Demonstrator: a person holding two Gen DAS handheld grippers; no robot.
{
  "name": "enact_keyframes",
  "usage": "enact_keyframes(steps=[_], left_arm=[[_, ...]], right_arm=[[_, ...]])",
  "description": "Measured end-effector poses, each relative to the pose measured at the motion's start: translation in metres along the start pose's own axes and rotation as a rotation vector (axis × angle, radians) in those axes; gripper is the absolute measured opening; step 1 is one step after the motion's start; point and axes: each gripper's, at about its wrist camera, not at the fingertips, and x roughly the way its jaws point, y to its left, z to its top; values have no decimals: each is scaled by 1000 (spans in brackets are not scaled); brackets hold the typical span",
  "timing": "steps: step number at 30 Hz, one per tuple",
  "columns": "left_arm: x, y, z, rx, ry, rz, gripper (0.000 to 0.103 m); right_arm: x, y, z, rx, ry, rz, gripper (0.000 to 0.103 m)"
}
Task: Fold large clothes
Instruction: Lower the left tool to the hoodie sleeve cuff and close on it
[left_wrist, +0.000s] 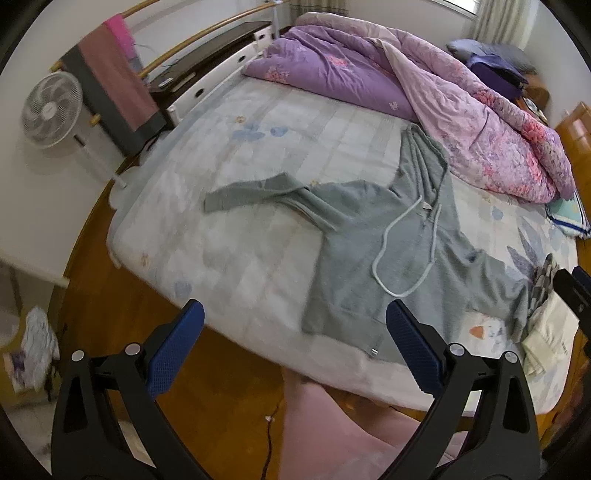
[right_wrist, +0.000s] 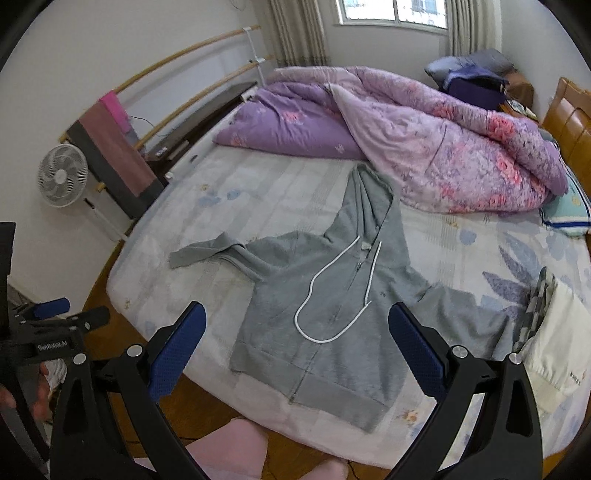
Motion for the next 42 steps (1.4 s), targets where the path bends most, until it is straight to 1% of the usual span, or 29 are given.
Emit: enact_keyframes(steps=[2,4,6,10,15,16,19,21,27,29,33,34,36,37,38,39,40,41,42], left_arm=[[23,24,16,24,15,-7,98],[52,51,39,39,48,-17,98],[78,80,61,46,62,-45,98],[131,124,96,48,108,-65,98],[197,166,130,48,154,-66,98],[214,174,140,59,166,-70,98],[252,194,155,64,164,-92,98],[277,204,163,61,161,-116,98],[347,223,176,89,149,-127,98],[375,229,178,107,124,-130,98],[415,230,175,164,19,-119,98],[427,227,172,199,4,-124,98],[444,222,166,262,5,-119,96],[453,218,161,311,18,-119,93],[460,215,156,354,33,-123,70],[465,213,152,378,50,-126,41],[477,213,146,404,114,-116,29],[486,216,141,412,167,-112,15],[489,219,138,403,188,-118,10]], right_arm=[[24,10,8,33,38,-16,95],[54,24,19,78,93,-57,95],[77,36,26,110,121,-85,95],[116,55,38,153,164,-157,95],[163,67,51,179,226,-244,95],[170,66,52,185,232,-248,95],[194,68,58,189,258,-263,95],[209,67,62,194,271,-273,95],[265,59,67,226,354,-265,95],[285,57,62,221,400,-286,95],[316,53,45,237,479,-299,95],[321,52,42,244,492,-298,95],[332,51,34,257,529,-303,95],[337,50,29,266,549,-305,95],[339,51,28,269,555,-301,95],[341,52,26,266,561,-295,95],[342,54,26,260,566,-296,95],[343,56,26,250,570,-300,95],[343,59,27,239,571,-297,95]])
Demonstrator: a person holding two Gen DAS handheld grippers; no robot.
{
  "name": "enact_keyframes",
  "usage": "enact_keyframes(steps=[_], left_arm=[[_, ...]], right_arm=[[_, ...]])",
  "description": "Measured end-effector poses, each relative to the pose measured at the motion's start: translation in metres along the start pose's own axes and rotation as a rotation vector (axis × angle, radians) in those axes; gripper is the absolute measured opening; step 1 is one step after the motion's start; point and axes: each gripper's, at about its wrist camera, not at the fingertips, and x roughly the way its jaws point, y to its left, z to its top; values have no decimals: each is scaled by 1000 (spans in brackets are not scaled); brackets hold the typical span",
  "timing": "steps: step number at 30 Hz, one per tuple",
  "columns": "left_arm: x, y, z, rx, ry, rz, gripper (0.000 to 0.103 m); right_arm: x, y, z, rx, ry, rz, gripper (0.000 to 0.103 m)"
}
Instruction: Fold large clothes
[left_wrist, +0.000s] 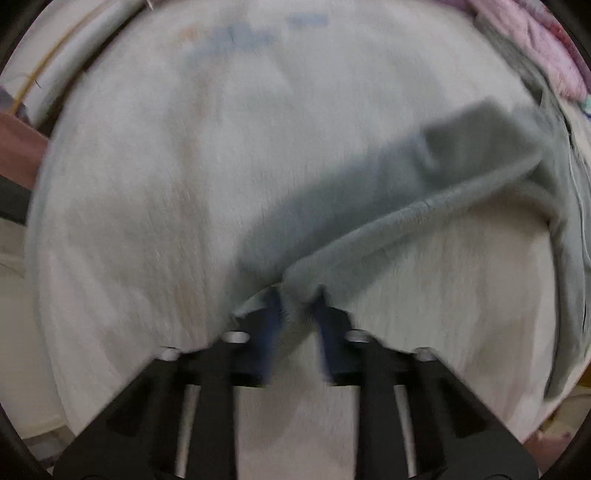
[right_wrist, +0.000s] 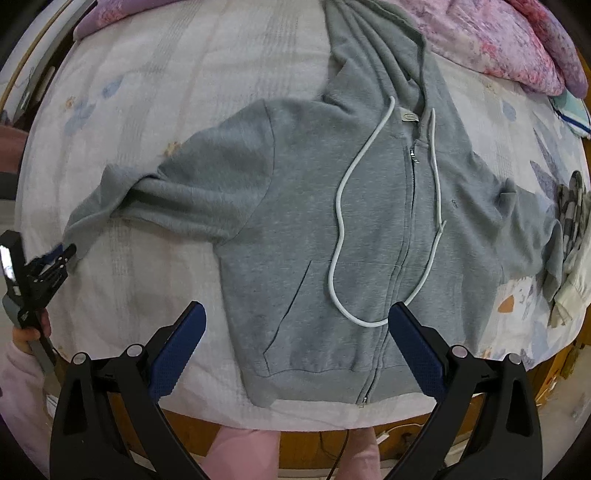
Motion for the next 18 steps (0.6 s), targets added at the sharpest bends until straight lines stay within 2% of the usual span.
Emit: enact_keyframes(steps=[2,5,8,12,15,17,18], left_arm=[[-10,7,-4,-54,-12,-27,6],[-48,20,-7,-167,-84,-119,5],[-79,32,-7,-257,-128,-176,5],[-114,43,9,-315,-165,-179,5],[-129,59,35,-372,-172,-210,6],[-124,79,55,-412,-136,-175,6],[-119,89,69,-417,-134,-135,6]], right_arm=[[-2,5,1,-18,-9,-2,95],[-8,8,1,-46,-29,-10,95],[-11,8,2,-46,-36,3,95],[-13,1,7,-26,-46,61,95],[-15,-6,17,-22,-97,86,94],[-13,-11,23,-12,-114,102,90],[-12,-13,25,-11,-115,110,88]])
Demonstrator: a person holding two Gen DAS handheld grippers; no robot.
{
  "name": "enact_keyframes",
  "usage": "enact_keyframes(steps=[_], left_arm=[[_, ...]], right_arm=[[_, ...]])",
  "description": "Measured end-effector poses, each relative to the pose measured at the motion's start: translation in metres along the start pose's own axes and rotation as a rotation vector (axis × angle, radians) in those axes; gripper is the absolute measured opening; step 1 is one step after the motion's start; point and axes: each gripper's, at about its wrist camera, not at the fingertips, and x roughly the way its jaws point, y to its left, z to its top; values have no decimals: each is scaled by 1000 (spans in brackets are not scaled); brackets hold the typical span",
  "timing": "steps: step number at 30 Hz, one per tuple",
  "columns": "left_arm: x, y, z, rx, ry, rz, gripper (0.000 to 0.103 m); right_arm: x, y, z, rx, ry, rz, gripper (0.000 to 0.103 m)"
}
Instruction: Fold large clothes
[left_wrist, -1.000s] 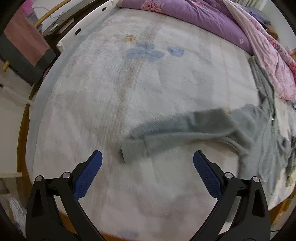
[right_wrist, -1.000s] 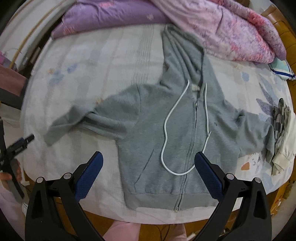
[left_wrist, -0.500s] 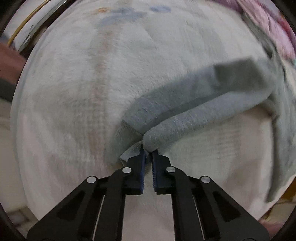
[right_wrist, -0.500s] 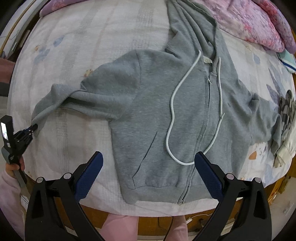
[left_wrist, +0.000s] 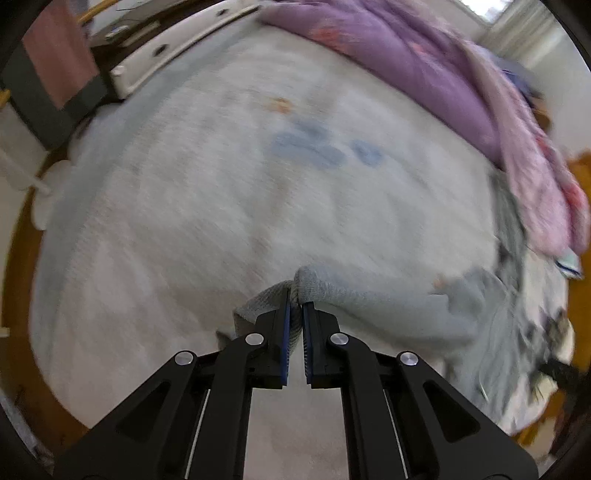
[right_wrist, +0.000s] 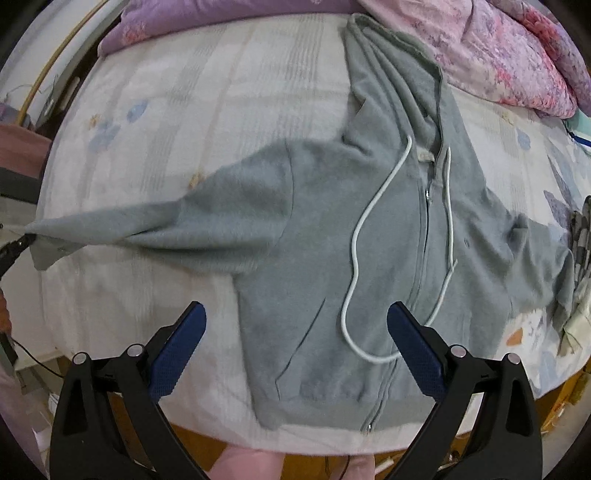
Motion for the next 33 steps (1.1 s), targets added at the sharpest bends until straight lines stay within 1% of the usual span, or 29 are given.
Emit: enact_keyframes(steps=[1,2,3,4,5,6,8,9,10,11,12,14,15,16,17,18,19,20,21,23,24,25,27,28,29,30,31,32,33], left_arm=[[5,2,8,-1,-1,13,6],[17,10,19,-30,34,15,6],[33,20,27,-82,104,-2,6],[58,34,35,-169,195,-24,7],[78,42,38,-212,242,-26,13],[104,52,40,-242,283,-8,36],[135,65,33,-271,358,91,71],[144,69,28,-274,370,84,72],[149,71,25,-276,348,51,75],[149,73,23,-284,315,20,85],[148,75,21,-311,281,-30,90],[146,73,20,-330,235,-37,90],[146,71,19,-319,225,-26,78],[148,65,19,-274,236,25,72],[147,58,19,-223,246,56,57],[140,54,18,-203,242,33,30],[135,51,18,-210,241,7,19],[128,51,18,-233,239,-30,12],[119,49,19,-246,222,-25,12],[107,39,22,-217,197,7,12],[100,32,24,-183,187,38,12],[94,20,27,-118,172,92,12],[82,-4,31,-8,115,186,12],[78,-12,32,22,92,213,12],[73,-23,34,61,78,252,12],[71,-30,35,82,76,268,12],[68,-36,35,102,69,287,12],[62,-41,33,111,57,302,12],[57,-47,31,123,53,309,12]], right_arm=[[2,-2,2,2,2,2,86],[4,-5,3,7,1,-5,86],[6,-7,3,12,2,-10,86],[9,-8,2,17,5,-6,86],[12,-10,0,24,12,2,86],[15,-11,-2,30,20,8,86],[23,-13,-7,34,41,12,86],[27,-13,-10,29,52,15,86],[30,-15,-12,24,57,17,86],[34,-15,-15,16,65,14,87],[38,-16,-17,13,72,9,87],[48,-19,-18,15,86,8,87],[53,-20,-18,20,92,7,87],[60,-21,-16,32,104,5,87],[64,-22,-15,39,109,9,87],[66,-22,-12,46,110,18,87],[68,-21,-10,51,103,32,87],[69,-20,-8,50,98,38,87],[69,-18,-5,41,88,46,87],[70,-16,-2,25,71,49,86],[70,-15,1,19,64,49,86],[71,-15,4,19,58,54,85],[73,-17,7,26,36,80,79],[74,-18,10,25,7,109,70],[77,-19,13,26,-15,120,50],[83,-23,17,37,-20,128,39],[89,-25,19,55,-25,165,27],[95,-28,22,71,-30,208,20],[102,-29,24,82,-26,229,16]])
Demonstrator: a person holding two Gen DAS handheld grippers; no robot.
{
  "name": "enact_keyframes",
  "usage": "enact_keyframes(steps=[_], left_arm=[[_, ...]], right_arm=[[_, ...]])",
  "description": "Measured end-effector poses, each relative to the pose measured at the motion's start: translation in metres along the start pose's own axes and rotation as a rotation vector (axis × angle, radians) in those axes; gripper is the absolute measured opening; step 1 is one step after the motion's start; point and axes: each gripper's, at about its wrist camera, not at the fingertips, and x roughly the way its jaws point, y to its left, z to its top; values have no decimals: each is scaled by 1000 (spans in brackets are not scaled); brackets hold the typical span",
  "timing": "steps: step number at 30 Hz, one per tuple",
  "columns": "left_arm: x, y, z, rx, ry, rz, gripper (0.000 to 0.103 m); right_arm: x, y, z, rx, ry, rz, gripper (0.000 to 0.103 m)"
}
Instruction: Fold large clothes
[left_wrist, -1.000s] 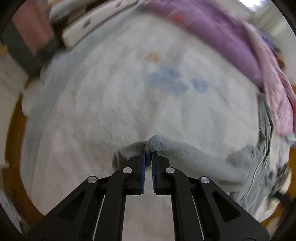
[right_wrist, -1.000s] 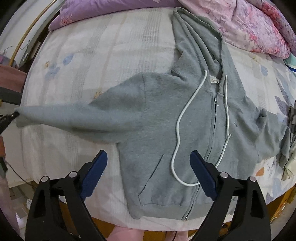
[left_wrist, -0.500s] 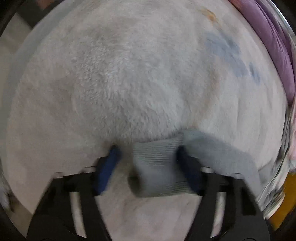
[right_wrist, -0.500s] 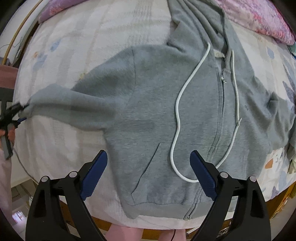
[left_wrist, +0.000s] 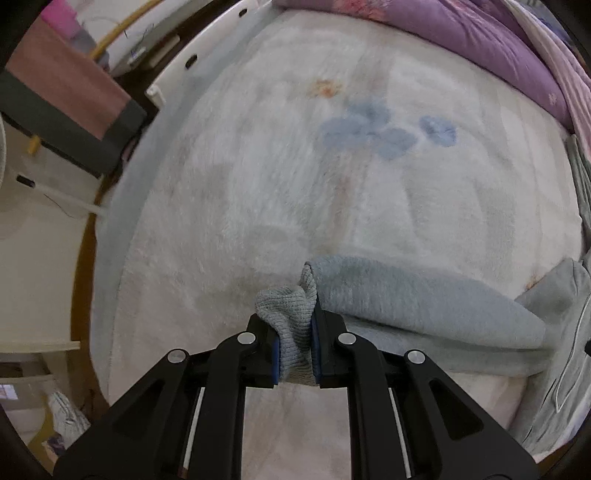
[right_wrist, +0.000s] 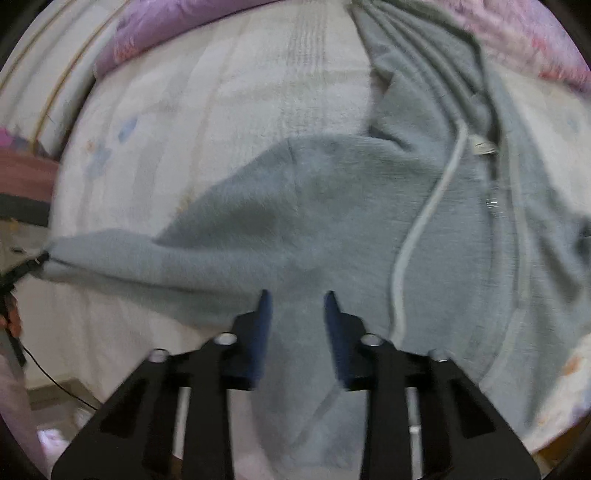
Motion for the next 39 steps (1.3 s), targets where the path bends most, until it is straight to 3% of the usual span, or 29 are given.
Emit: enact_keyframes(steps=[4,7,12,18,22,25,30,31,35,39], left_arm=[[-38,-14,-15,21,-44,83,12],[-79,-33,-29,19,-97,82,11],[-134,-78,-38,0,-125,49,11],[-196,-183,-51,85,-169,-8,10],[-220,-257,-59,127,-176,-45,10],[-231,-310,-70,156,-196,-68,10],[-226,-409,-91,248,-157,-111,10],[-225,-421,-95,259,-153,-112,10],[-212,-483,-112,333,-124,-103,10],[-194,-530,-129,399,-95,-81,10]], right_arm=[[38,-9,2,55,37,25,11],[65,-12,-4,76,82,26,10],[74,-16,-9,126,48,24,7],[73,-22,-10,129,45,57,7],[71,-38,-8,137,67,139,7],[68,-52,-6,199,100,197,7],[66,-71,-10,213,123,305,7],[64,-83,-12,245,133,363,7],[40,-130,-23,299,113,423,9],[0,-200,-42,367,46,406,12]])
